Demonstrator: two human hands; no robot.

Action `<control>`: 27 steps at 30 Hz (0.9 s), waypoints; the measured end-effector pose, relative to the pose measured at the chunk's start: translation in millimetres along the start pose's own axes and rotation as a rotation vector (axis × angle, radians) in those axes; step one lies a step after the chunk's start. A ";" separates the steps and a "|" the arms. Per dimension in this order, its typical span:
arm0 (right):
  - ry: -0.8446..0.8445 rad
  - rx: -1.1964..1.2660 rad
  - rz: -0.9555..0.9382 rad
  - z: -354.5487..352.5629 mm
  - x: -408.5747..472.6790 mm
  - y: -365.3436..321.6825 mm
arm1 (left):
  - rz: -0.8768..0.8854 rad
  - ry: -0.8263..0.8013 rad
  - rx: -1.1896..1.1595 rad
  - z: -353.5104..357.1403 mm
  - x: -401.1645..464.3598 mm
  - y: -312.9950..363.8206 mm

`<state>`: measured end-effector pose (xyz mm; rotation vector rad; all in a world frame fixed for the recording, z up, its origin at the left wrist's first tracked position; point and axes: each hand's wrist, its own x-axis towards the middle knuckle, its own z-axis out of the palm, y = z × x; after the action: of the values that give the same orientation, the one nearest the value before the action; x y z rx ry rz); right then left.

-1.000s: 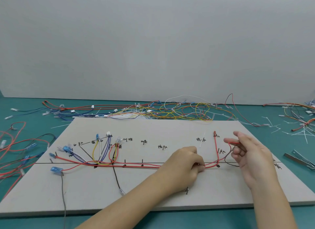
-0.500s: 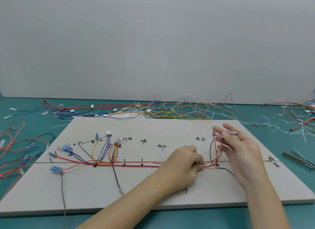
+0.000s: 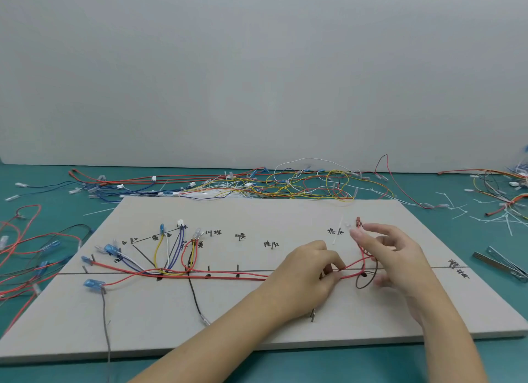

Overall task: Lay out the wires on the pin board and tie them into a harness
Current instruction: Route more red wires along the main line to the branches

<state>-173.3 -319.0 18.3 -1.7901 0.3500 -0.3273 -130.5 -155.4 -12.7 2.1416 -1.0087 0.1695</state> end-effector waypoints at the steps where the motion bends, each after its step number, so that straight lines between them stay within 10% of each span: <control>1: -0.037 -0.006 0.007 -3.0 -0.4 -0.3 | 0.001 0.000 -0.006 -0.1 0.1 -0.2; 27: 0.145 0.236 -0.013 -14.8 8.3 13.7 | 0.033 -0.093 0.055 -1.9 4.8 1.8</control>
<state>-172.5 -338.6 8.9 -1.5416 0.3861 -0.4892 -128.2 -157.7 -8.4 2.2002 -1.1052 0.1159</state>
